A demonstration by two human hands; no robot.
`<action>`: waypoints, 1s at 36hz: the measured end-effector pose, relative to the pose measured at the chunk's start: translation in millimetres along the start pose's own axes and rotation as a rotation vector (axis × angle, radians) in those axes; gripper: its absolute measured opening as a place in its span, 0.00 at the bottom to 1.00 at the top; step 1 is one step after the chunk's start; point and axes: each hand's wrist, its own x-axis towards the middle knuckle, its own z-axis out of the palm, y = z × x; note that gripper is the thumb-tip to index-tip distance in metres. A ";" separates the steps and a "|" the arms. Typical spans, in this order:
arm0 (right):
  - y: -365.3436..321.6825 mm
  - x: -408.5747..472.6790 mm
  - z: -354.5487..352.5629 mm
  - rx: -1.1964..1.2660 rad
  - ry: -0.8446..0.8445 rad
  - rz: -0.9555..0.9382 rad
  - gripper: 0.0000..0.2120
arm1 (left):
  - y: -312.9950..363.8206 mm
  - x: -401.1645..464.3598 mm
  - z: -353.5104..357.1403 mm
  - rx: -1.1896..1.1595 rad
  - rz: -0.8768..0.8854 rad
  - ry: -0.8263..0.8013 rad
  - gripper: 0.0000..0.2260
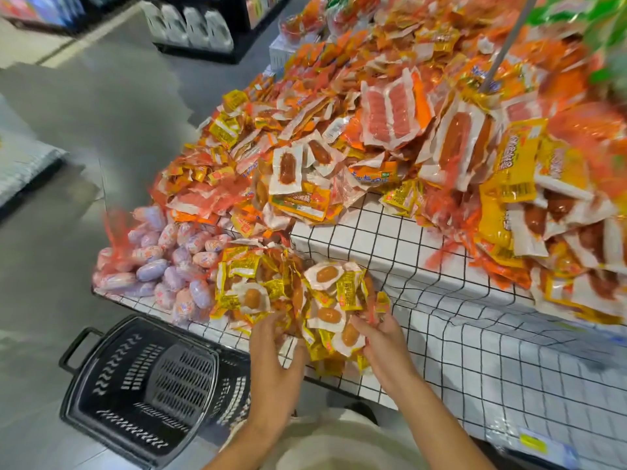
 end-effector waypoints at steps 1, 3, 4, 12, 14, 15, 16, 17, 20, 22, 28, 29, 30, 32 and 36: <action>0.2 -1.4 0.3 -0.032 0.003 -0.031 0.16 | 5.5 6.1 1.2 0.033 0.109 -0.021 0.20; 1.1 -3.5 0.5 -0.123 0.024 -0.119 0.19 | 10.2 24.1 10.0 0.169 0.329 -0.138 0.25; 2.2 -3.7 -0.5 -0.170 0.043 -0.166 0.21 | 9.9 33.6 16.9 0.271 0.436 -0.206 0.29; 9.2 -7.7 -20.0 -0.653 0.200 -0.606 0.46 | -14.8 68.4 49.6 0.754 0.619 -0.434 0.46; 11.9 -2.4 -25.3 -0.946 0.115 -0.760 0.49 | -15.4 70.5 50.8 0.812 0.610 -0.453 0.46; 14.2 1.7 -26.7 -1.067 0.046 -0.794 0.49 | -15.4 71.0 51.2 0.849 0.608 -0.465 0.47; 16.9 5.9 -27.7 -1.158 -0.007 -0.802 0.48 | -15.5 71.4 51.4 0.883 0.609 -0.476 0.48; 19.5 9.9 -28.3 -1.213 -0.038 -0.792 0.46 | -15.7 71.9 51.6 0.911 0.612 -0.482 0.48; 25.7 19.2 -29.4 -1.272 -0.039 -0.742 0.45 | -13.8 75.9 53.3 0.966 0.605 -0.503 0.48; 28.5 22.4 -29.7 -1.311 -0.022 -0.739 0.45 | -12.5 81.2 54.8 1.008 0.596 -0.551 0.49; 25.9 19.5 -24.4 -1.329 -0.003 -0.723 0.43 | -5.8 90.3 47.5 0.991 0.560 -0.678 0.49; 24.2 17.6 -23.8 -1.322 0.001 -0.715 0.43 | -3.1 91.9 44.0 0.971 0.560 -0.696 0.48; 22.4 15.6 -23.9 -1.313 0.004 -0.707 0.43 | -0.7 93.9 40.3 0.948 0.565 -0.716 0.48; 19.7 10.1 -24.3 -1.306 0.015 -0.699 0.44 | 3.7 97.9 31.5 0.866 0.568 -0.762 0.47; 16.0 -7.1 -22.5 -1.205 0.061 -0.639 0.41 | 8.1 104.0 11.2 0.645 0.604 -0.846 0.42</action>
